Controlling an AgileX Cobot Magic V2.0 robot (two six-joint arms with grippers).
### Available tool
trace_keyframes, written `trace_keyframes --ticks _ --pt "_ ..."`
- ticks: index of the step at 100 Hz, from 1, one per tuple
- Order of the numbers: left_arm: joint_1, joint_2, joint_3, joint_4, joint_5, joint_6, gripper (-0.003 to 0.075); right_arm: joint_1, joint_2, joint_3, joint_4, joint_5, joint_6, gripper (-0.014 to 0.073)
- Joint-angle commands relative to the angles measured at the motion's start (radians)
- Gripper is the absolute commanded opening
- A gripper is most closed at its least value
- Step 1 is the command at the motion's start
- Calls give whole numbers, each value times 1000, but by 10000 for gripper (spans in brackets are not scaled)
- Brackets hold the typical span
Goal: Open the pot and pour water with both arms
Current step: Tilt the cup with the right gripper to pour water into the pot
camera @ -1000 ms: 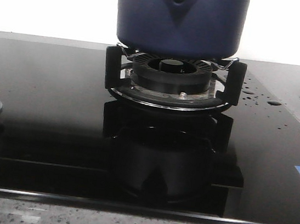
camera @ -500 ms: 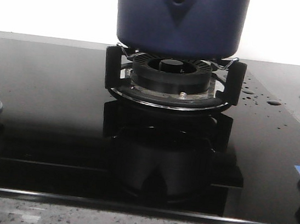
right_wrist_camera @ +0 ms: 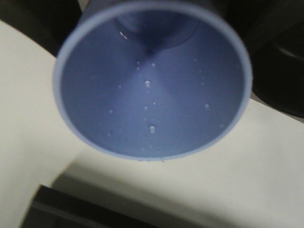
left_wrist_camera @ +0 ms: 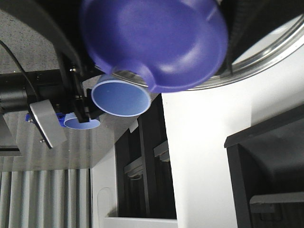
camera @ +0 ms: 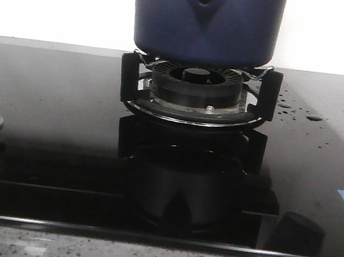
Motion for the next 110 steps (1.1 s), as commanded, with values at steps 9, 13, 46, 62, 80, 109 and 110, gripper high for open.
trace_keyframes --ticks 9,13,46,62,80,109,110 --pt "4 -76 -34 -69 4 -27 242 98 45 -132 -149 -18 -3 173" --pt "4 -82 -34 -64 4 -35 242 111 62 -153 -191 -16 -3 173" --pt "4 -117 -34 -58 6 -51 242 142 167 -264 -573 -25 -3 162" --pt "4 -117 -34 -58 10 -66 242 142 189 -267 -684 -38 -3 124" --pt "4 -117 -34 -58 10 -66 242 142 211 -272 -754 -51 -3 122" --pt "4 -117 -34 -44 10 -66 242 144 274 -358 -888 -45 -5 122" --pt "4 -117 -34 -42 10 -66 242 144 276 -358 -894 -45 -5 122"
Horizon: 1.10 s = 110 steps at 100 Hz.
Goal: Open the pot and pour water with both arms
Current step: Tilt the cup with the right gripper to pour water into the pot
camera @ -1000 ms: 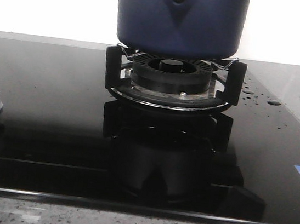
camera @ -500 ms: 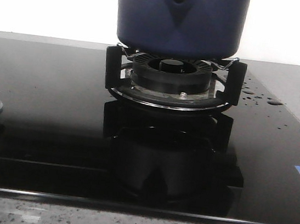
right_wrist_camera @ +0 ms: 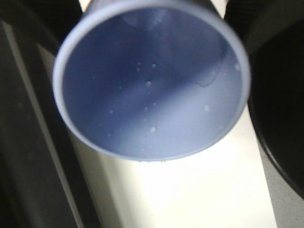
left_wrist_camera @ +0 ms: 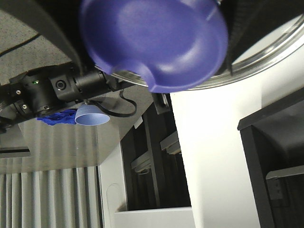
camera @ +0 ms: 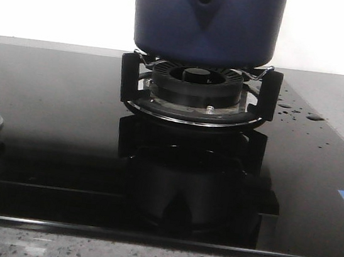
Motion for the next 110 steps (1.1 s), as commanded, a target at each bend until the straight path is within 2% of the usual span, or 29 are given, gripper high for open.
trace_keyframes --ticks 1,17,45,77,104,110 --pt "4 -31 -34 -84 -9 -9 242 3 -15 -62 -54 -59 -5 122" --pt "4 -31 -34 -74 -9 -9 242 3 0 -75 -218 -37 -5 122" --pt "4 -31 -34 -65 -16 -9 242 3 25 -76 -419 -29 -5 122" --pt "4 -31 -34 -63 -16 -9 242 3 45 -122 -578 24 -5 122" --pt "4 -31 -34 -55 -16 -9 242 6 45 -195 -809 30 -5 122" --pt "4 -31 -34 -41 -16 -9 242 11 45 -217 -809 32 -7 122"
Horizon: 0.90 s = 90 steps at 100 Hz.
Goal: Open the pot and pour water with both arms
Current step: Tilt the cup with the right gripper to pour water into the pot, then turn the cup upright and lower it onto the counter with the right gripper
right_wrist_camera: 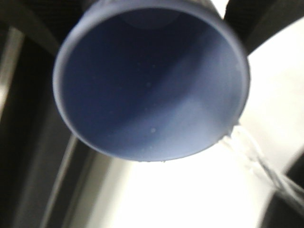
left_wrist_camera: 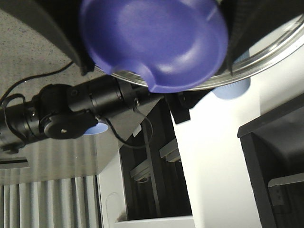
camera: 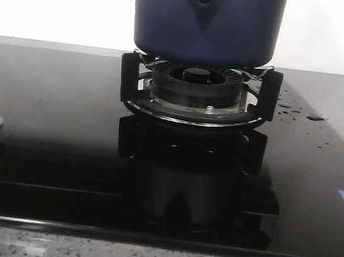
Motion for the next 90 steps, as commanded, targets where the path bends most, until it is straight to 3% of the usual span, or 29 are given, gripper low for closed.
trace_keyframes --ticks 1,37,51,67,78,90 --pt "4 -31 -34 -78 -17 -9 242 5 -30 -68 -68 20 -4 122" --pt "4 -31 -34 -58 -17 -9 242 5 -30 -98 -47 2 27 122" --pt "4 -30 -34 -58 -17 -9 242 5 -33 -78 115 27 391 122" --pt "4 -30 -34 -58 -17 -9 242 5 -80 -42 269 259 822 122" --pt "2 -30 -34 -58 -17 -9 242 -15 -143 -6 412 362 955 122" --pt "0 -30 -34 -58 -17 -9 242 -110 -241 119 524 269 975 122"
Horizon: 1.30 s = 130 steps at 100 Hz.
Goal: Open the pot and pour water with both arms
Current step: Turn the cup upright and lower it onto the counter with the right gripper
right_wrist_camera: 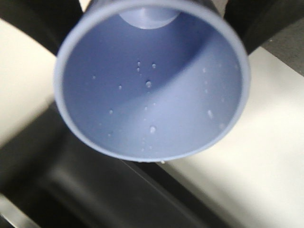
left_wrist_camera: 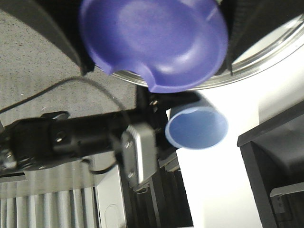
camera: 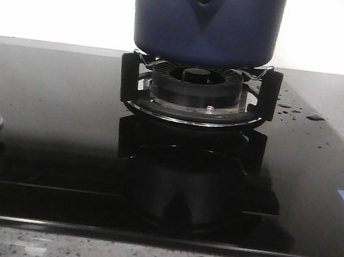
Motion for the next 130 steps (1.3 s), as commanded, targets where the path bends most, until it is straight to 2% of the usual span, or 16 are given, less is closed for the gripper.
trace_keyframes --ticks 1,16,27,41,49,68,75,87,95,130 --pt "0 -30 -34 -99 -17 -9 242 -68 -102 60 75 -48 50 122" --pt "0 -23 -34 -99 -15 -9 242 -259 -191 311 93 -283 172 122" --pt "0 -8 -34 -99 -7 -9 242 -382 -211 472 150 -438 193 122" --pt "0 -1 -34 -99 2 -9 242 -491 -211 621 190 -568 193 122" --pt "0 -1 -34 -99 2 -9 242 -531 -209 672 190 -586 193 122" --pt "0 -1 -34 -99 2 -9 242 -547 -209 701 190 -586 193 146" --pt "0 -1 -34 -99 2 -9 242 -547 -209 701 191 -586 193 210" --pt "0 -1 -34 -99 4 -9 242 -547 -209 701 191 -570 193 390" --pt "0 -1 -34 -99 4 -9 242 -547 -209 701 191 -570 193 473" --pt "-12 -1 -34 -99 8 -9 242 -547 -281 699 191 -575 193 610"
